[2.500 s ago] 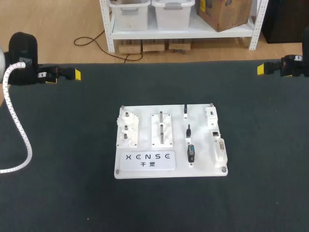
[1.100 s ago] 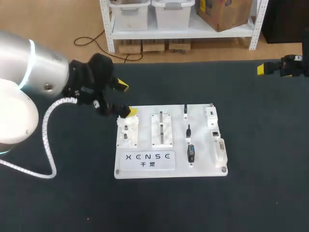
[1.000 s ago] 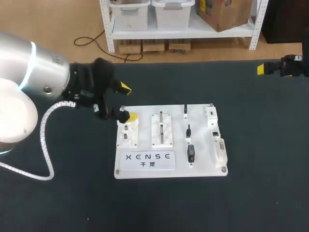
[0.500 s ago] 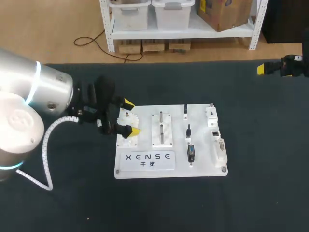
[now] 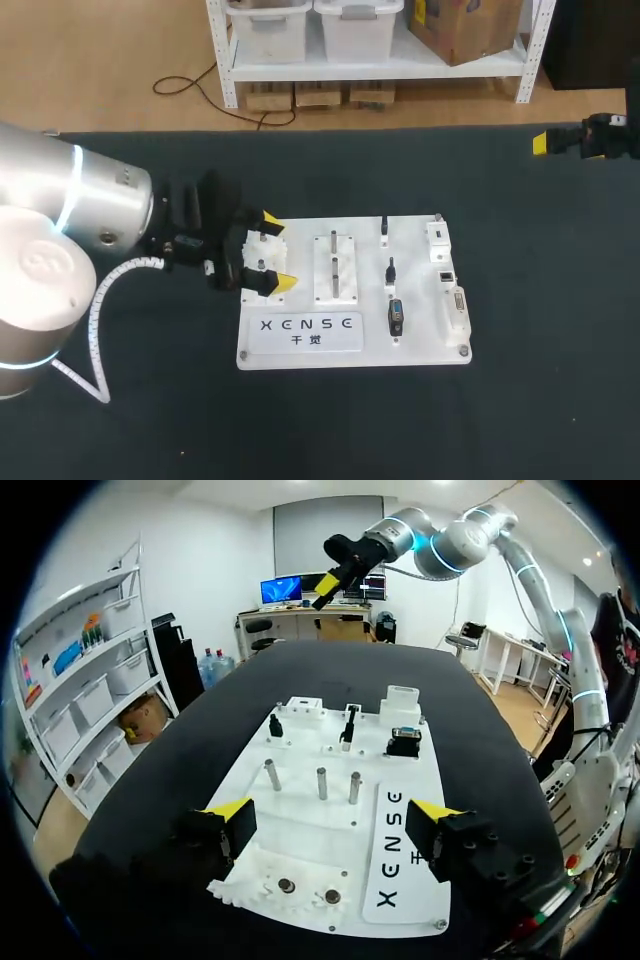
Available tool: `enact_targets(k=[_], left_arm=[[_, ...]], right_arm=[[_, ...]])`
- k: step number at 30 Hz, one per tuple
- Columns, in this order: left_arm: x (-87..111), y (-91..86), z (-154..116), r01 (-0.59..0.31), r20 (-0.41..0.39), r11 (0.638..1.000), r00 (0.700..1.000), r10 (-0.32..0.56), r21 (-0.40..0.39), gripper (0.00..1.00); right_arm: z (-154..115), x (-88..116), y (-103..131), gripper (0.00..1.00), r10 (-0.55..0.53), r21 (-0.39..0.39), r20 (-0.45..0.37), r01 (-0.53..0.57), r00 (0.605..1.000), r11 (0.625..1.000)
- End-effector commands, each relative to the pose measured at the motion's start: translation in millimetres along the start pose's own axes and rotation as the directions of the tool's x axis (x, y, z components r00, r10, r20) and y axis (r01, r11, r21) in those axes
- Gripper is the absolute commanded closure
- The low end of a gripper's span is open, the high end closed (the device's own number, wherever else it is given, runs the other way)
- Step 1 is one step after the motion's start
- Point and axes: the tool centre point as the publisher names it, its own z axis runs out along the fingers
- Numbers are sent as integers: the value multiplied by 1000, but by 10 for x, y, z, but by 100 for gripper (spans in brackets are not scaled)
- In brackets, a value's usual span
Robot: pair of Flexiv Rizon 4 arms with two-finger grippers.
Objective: Insert the Ethernet cable into its matching sockets.
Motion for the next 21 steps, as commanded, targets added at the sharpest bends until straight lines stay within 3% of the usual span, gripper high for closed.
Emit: enact_targets(k=[1,6,12,18,21], left_arm=[[12,1,5,-1,4,1000,1000,1,-2,0],[12,1,5,-1,4,1000,1000,1,-2,0],[12,1,5,-1,4,1000,1000,1,-2,0],[12,1,5,-1,4,1000,1000,1,-2,0],[12,1,5,-1,4,1000,1000,1,-2,0]], right_arm=[[-3,0,-5,0,-1,-2,0,1,1000,1000],[-1,-46,92,0,-14,5,-18,14,1000,1000],[132,-78,594,0,-88,94,-87,96,992,991],[288,57,1002,0,34,206,-158,-1,987,979],[400,136,1174,0,24,254,-207,30,978,967]])
